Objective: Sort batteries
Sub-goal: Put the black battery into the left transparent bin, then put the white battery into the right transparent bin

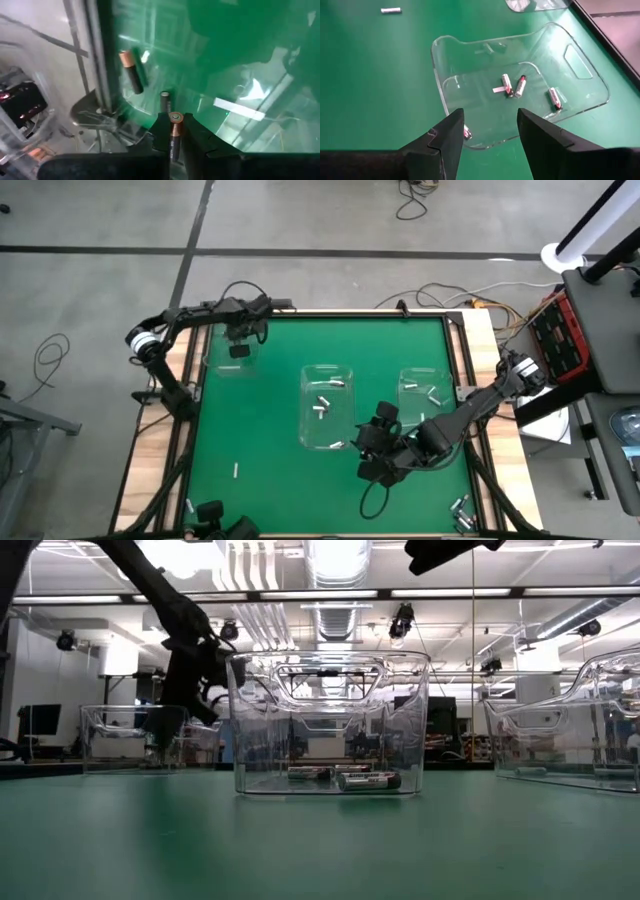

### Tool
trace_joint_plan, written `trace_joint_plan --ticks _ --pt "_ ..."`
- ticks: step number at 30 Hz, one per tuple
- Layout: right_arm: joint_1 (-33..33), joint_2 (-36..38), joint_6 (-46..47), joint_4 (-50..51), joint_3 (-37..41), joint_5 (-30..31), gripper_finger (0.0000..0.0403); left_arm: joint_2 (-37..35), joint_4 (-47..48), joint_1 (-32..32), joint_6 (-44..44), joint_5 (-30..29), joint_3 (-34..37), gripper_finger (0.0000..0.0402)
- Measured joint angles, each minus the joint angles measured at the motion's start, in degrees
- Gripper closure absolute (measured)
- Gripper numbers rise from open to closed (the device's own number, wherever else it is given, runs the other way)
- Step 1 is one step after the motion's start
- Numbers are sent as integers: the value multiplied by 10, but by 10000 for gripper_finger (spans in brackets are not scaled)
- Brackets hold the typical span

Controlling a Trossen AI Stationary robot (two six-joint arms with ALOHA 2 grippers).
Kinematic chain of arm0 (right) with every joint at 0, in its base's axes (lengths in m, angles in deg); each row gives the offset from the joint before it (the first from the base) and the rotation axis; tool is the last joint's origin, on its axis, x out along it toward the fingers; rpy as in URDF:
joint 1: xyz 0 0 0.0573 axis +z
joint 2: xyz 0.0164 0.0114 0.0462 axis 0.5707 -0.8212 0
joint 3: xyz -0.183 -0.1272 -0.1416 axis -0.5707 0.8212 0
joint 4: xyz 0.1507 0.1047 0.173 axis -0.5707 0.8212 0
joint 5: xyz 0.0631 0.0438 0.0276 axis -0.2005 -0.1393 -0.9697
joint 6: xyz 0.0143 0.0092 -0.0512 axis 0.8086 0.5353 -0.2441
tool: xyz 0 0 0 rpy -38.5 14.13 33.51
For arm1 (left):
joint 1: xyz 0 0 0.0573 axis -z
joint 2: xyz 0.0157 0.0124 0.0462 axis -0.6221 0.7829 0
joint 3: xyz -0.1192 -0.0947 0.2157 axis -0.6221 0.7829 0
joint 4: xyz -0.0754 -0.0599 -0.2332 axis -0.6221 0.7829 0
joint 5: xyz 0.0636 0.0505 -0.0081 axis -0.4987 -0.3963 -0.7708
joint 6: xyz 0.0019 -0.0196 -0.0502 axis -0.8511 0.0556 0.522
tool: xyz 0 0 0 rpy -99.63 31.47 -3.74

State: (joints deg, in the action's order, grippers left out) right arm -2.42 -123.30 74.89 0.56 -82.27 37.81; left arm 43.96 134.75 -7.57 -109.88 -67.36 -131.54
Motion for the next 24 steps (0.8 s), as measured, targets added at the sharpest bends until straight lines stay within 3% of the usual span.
trace_joint_plan --ticks 6,13,19,24 --pt "0 0 8 4 0 1 218 30 -5 -2 -4 16 19 382" --pt "0 0 3 4 0 17 218 35 -5 -2 1 25 28 334" --pt "0 4 -6 5 0 26 218 -31 39 -1 26 10 4 271" --pt "0 5 -24 5 0 35 218 -105 195 8 146 -16 -47 228"
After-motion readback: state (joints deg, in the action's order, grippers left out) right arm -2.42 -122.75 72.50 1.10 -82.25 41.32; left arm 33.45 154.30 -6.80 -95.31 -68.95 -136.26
